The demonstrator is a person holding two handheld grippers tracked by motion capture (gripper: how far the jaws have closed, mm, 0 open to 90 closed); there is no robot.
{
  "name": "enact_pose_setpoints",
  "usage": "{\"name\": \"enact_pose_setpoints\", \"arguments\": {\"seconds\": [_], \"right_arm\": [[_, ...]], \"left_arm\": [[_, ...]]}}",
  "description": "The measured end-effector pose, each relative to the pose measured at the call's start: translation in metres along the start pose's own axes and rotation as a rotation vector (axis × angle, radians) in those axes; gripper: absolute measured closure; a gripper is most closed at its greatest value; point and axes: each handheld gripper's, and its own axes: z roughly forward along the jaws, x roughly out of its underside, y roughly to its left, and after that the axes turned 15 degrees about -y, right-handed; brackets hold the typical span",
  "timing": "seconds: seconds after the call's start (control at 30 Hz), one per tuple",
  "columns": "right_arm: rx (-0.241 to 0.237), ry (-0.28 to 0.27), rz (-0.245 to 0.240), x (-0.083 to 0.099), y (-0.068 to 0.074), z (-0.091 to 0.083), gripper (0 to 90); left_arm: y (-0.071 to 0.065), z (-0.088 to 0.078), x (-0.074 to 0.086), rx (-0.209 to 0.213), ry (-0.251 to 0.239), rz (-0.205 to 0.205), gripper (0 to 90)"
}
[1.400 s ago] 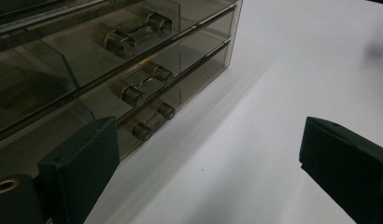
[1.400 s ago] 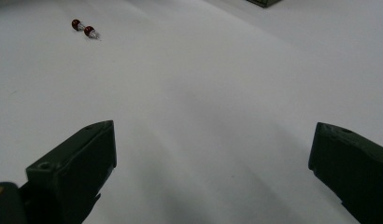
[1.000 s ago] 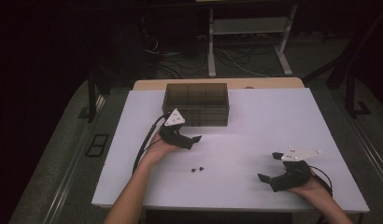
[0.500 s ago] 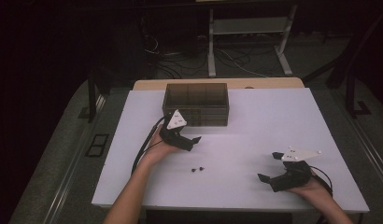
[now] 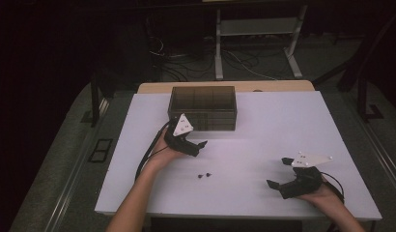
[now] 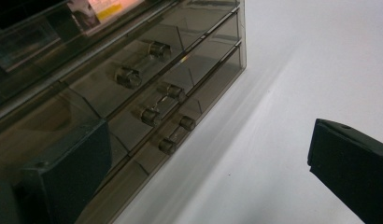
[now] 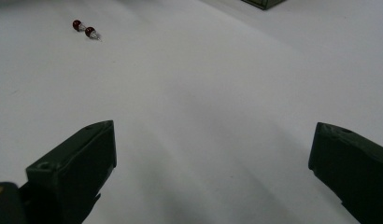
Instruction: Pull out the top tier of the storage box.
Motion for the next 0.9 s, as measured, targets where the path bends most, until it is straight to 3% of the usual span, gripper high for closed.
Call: {"name": "enact_pose_setpoints", "arguments": {"seconds": [0.23,0.73,0.9], "right_arm": [[-0.001,-0.001,0.002,0.0,0.0,0.0,0.4],[-0.002,-0.006,0.001,0.0,0.0,0.0,0.4],[-0.004,-0.003,-0.001,0.0,0.0,0.001,0.4]], "left_arm": [[-0.003,0.0,-0.001,-0.025,0.009,0.048,0.0],[-0.012,0.001,-0.004,-0.065,0.039,0.203,0.0],[-0.014,0.001,-0.004,-0.082,0.043,0.231,0.0]]}}
